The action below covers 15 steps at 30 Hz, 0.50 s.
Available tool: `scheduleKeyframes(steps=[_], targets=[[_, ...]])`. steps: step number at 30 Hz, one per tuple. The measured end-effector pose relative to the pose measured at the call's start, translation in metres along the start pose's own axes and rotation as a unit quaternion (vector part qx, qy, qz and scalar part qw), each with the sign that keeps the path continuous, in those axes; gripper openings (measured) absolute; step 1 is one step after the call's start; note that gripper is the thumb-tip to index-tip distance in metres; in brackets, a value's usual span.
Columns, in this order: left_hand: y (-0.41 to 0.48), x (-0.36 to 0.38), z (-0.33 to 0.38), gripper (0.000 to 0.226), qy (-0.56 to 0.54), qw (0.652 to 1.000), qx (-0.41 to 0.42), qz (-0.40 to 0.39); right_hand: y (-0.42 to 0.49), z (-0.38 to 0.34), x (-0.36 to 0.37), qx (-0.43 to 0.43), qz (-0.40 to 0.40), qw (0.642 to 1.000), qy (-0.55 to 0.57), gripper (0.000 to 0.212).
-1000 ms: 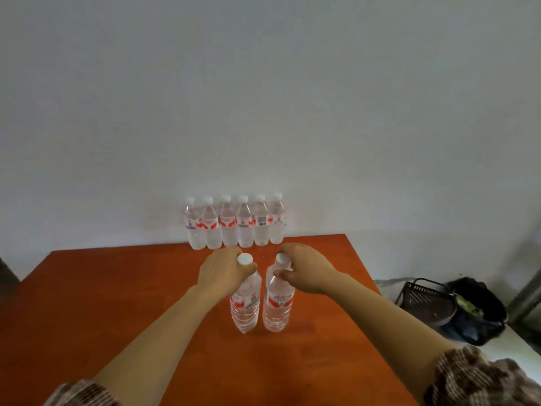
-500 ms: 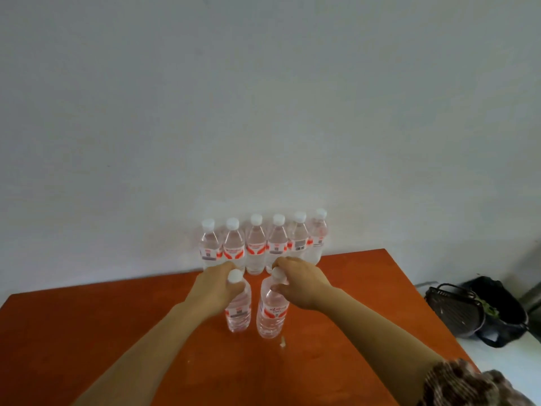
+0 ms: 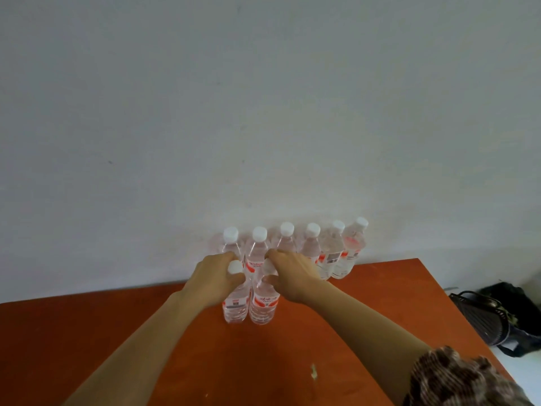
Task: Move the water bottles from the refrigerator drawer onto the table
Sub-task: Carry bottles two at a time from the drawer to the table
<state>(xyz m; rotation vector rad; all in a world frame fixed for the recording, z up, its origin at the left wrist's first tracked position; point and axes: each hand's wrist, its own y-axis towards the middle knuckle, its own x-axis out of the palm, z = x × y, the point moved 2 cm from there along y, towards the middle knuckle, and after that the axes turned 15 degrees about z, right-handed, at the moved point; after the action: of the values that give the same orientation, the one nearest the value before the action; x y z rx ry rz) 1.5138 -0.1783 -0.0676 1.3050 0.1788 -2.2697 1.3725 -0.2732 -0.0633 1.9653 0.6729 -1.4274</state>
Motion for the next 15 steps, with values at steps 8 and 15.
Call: scheduleKeyframes(steps=[8,15], targets=[[0.016,0.0,-0.009,0.01,-0.01,1.0,0.008,0.019,0.02,-0.003,0.01,0.001,0.004,1.0,0.019,0.038],[0.018,0.006,-0.018,0.021,-0.034,0.999,0.006,0.033,0.019,-0.007,0.014,0.008,0.011,0.999,0.029,0.042]])
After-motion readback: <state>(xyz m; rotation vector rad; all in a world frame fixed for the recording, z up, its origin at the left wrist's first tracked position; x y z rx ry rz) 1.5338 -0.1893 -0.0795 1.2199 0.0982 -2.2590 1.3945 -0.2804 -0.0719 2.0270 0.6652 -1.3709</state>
